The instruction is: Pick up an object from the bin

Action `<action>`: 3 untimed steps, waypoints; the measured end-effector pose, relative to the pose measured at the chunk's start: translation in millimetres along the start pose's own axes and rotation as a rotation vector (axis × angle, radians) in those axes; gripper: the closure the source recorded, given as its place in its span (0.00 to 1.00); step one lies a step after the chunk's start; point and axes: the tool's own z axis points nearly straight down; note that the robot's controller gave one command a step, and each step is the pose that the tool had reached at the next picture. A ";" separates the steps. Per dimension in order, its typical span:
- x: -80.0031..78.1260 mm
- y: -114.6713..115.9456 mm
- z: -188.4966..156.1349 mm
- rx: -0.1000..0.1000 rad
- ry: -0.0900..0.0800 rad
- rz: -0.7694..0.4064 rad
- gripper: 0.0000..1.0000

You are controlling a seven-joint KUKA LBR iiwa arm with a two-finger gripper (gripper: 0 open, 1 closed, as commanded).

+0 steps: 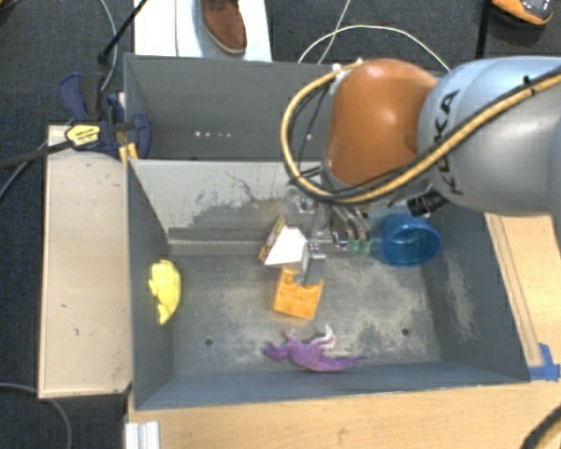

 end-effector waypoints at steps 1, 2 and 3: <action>-1.6 -0.5 -4.8 -0.001 -0.008 0.002 0.00; 0.2 -10.6 30.4 -0.001 -0.011 -0.075 0.00; 4.0 -13.7 47.8 0.001 -0.008 -0.099 0.00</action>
Offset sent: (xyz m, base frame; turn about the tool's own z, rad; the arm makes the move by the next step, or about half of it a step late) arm -0.0069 -0.0271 -0.0866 -0.1828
